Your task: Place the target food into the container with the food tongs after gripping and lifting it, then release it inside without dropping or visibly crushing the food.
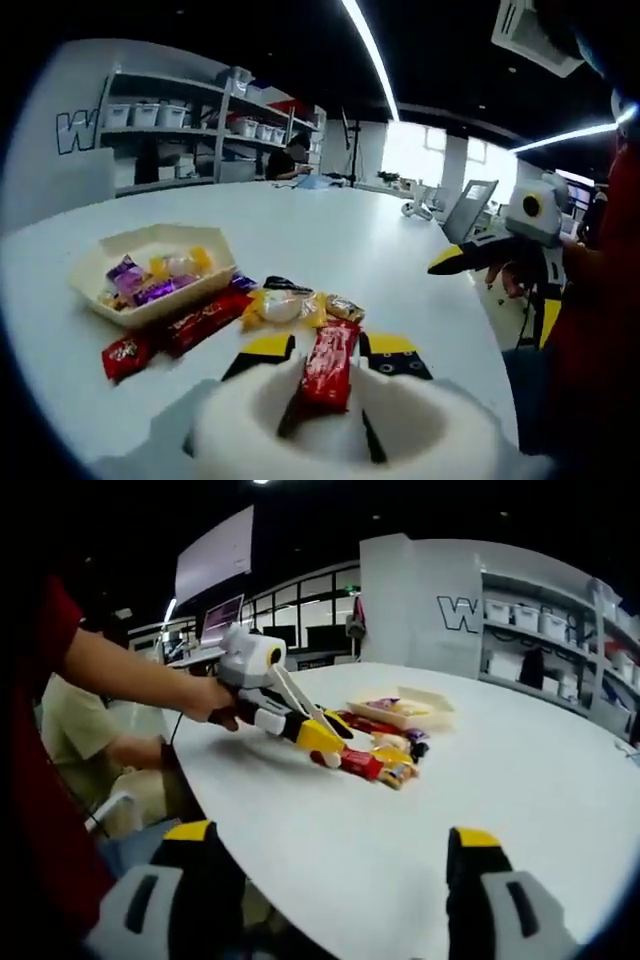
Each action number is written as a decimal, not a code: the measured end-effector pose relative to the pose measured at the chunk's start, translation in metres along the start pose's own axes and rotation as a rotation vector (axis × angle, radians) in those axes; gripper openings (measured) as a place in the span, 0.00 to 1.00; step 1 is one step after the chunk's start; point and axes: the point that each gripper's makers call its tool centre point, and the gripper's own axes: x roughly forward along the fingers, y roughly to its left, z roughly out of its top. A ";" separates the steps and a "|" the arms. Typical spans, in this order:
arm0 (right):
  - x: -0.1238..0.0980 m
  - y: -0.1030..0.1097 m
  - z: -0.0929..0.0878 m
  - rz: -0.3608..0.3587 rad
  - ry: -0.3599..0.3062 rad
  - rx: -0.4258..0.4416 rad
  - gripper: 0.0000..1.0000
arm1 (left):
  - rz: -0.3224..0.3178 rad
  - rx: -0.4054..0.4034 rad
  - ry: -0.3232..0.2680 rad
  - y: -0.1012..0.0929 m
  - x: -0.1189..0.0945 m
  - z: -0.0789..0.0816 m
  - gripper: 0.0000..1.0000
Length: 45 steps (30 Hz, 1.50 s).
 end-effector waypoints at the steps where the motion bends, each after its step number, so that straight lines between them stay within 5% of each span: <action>1: 0.000 0.000 0.000 -0.001 0.000 0.001 0.94 | 0.002 -0.034 -0.003 0.001 0.000 0.000 0.24; 10: -0.001 0.001 0.001 -0.004 0.002 -0.008 0.94 | 0.005 -0.091 -0.035 0.001 -0.004 0.008 0.24; 15: -0.001 0.002 0.001 -0.003 0.006 -0.010 0.94 | -0.050 -0.149 -0.156 -0.007 -0.017 0.042 0.25; 22: 0.001 0.005 0.001 0.006 0.008 -0.017 0.94 | -0.048 -0.169 -0.223 0.004 -0.032 0.067 0.25; 25: 0.000 0.005 0.001 0.007 0.006 -0.015 0.94 | -0.051 -0.148 -0.171 0.001 -0.029 0.058 0.26; 29: -0.001 0.004 0.001 0.006 0.005 -0.012 0.94 | -0.012 0.015 -0.039 -0.009 -0.011 0.029 0.28; 33: -0.002 0.006 0.001 0.009 0.008 -0.015 0.94 | -0.004 0.002 -0.048 -0.012 0.006 0.022 0.29; 37: -0.004 0.006 -0.001 0.010 0.011 -0.015 0.94 | -0.013 -0.011 0.015 -0.012 0.015 0.005 0.29; 39: -0.006 0.003 -0.002 0.002 0.011 -0.013 0.94 | -0.021 0.045 0.054 -0.017 0.015 -0.006 0.28; 40: -0.007 0.001 -0.001 -0.002 0.008 -0.012 0.94 | 0.017 0.119 0.050 -0.013 0.012 -0.003 0.27; 45: -0.006 0.000 0.000 -0.007 0.006 -0.015 0.94 | 0.011 0.049 0.048 -0.013 0.007 0.001 0.23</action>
